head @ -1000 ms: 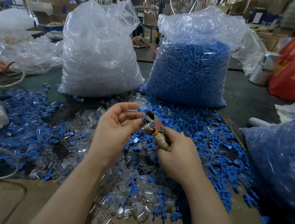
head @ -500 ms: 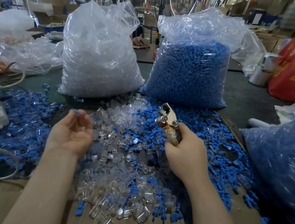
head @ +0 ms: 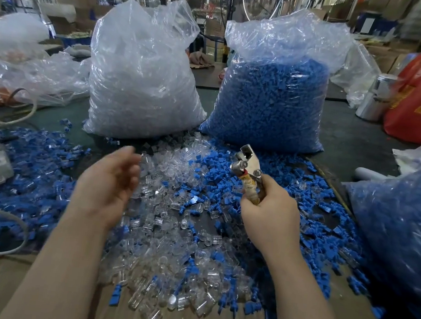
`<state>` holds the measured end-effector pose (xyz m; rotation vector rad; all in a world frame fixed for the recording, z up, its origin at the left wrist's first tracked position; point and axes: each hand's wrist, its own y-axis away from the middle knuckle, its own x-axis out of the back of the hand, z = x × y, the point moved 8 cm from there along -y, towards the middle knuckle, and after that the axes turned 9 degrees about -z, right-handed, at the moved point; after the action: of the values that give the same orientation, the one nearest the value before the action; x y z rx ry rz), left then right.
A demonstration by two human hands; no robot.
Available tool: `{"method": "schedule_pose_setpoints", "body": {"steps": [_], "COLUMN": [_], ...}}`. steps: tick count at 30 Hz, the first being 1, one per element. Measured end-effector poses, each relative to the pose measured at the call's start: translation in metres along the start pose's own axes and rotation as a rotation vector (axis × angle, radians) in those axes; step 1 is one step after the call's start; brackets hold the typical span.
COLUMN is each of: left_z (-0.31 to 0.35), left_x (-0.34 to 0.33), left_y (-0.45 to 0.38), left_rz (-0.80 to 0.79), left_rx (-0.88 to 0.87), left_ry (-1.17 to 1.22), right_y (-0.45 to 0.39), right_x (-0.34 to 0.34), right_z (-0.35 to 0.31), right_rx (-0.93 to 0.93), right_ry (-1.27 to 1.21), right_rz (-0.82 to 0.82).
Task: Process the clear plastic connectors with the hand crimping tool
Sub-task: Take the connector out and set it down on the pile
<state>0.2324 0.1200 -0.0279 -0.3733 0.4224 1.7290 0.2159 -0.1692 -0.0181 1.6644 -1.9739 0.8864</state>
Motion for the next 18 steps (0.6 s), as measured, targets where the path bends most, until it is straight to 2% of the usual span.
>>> {"method": "schedule_pose_setpoints", "body": {"steps": [2, 3, 5, 8, 10, 14, 18], "left_z": [-0.007, -0.016, -0.036, -0.048, -0.052, -0.052, -0.052], "left_x": [-0.039, -0.057, -0.074, -0.088, -0.091, -0.087, -0.085], "left_y": [0.009, 0.013, 0.018, 0.019, 0.02, 0.02, 0.02], "left_rz": [-0.179, -0.278, -0.363, -0.389, -0.392, -0.343, -0.362], "left_rx": [-0.038, -0.065, -0.073, -0.179, -0.218, -0.198, -0.195], "left_ry": [-0.598, -0.79, -1.075, -1.486, -1.6, -1.656, -1.672], "right_y": [0.0, -0.001, -0.001, 0.0, 0.0, 0.001, 0.003], "right_x": [0.0, -0.001, -0.001, -0.002, -0.003, -0.004, -0.005], "right_z": [0.0, 0.0, 0.0, -0.001, -0.001, -0.002, -0.003], "right_rx": [-0.003, -0.002, -0.002, -0.004, -0.008, -0.008, -0.005], "right_ry": [0.002, 0.001, -0.004, -0.008, -0.007, -0.008, -0.008], "right_rz": [-0.005, -0.007, -0.012, -0.023, -0.032, -0.034, -0.031]}}
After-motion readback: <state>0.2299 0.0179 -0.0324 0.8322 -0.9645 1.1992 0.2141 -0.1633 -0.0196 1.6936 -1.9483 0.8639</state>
